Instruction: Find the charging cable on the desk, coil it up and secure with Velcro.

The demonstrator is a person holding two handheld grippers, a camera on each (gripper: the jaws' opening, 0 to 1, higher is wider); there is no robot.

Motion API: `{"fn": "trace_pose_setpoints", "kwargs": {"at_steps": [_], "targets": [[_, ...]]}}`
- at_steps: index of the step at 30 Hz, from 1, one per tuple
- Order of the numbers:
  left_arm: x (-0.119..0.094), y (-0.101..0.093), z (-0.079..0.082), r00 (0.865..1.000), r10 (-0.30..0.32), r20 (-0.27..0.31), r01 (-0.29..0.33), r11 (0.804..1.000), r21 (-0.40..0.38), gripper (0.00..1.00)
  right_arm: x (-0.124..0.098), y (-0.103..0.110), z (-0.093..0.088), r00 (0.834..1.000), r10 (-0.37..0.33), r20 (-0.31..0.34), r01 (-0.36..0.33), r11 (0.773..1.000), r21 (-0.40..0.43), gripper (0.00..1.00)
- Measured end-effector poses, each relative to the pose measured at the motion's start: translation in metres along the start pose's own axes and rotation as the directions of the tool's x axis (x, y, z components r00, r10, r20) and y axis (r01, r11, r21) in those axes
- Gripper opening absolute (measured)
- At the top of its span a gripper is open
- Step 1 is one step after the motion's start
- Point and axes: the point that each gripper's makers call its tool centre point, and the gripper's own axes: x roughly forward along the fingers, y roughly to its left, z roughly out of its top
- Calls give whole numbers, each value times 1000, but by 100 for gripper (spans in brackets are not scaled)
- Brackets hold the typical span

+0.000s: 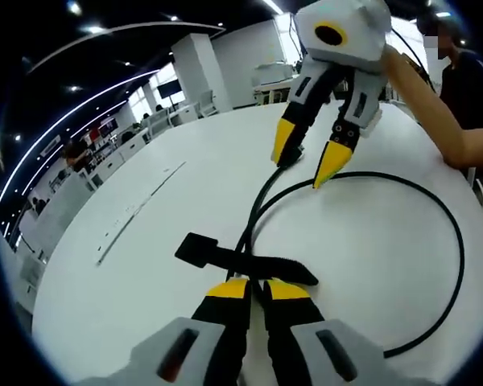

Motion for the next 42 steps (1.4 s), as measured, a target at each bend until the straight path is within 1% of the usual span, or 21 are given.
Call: {"fn": "trace_pose_setpoints", "kwargs": {"at_steps": [3,5,8,13,20,25,33,35,37,40,42], "targets": [[0,0,0,1000,1,-1,-1,1000,-2,8,2,7,-9,999,19,-34,-19,1000,0,25],[1,1,0,1000,1,-1,-1,1000,-2,8,4,11,-13,998,36,-49,-36,999,1,23],[1,1,0,1000,0,2,0,1000,-4,8,6,11,-15,997,35,-67,-34,999,8,21],[1,2,0,1000,1,2,-1,1000,-3,8,7,12,-15,998,46,-53,-44,998,38,21],[1,2,1,1000,6,-2,-6,1000,5,8,9,11,-18,997,46,-61,-43,998,43,21],[1,3,1,1000,14,-9,-14,1000,19,8,9,10,-18,997,46,-61,-43,998,44,21],[0,2,0,1000,13,-7,-13,1000,14,8,10,12,-18,996,54,-69,-53,998,21,20],[0,2,0,1000,13,-6,-13,1000,13,8,11,12,-19,996,57,-70,-55,998,26,20],[0,3,0,1000,13,-6,-13,1000,14,8,12,8,-19,997,48,-63,-44,997,65,20],[0,3,0,1000,13,-5,-13,1000,18,8,12,8,-18,997,57,-46,-53,995,86,20],[0,2,0,1000,12,-4,-12,1000,18,8,13,8,-19,997,59,-52,-54,995,85,19]]}}
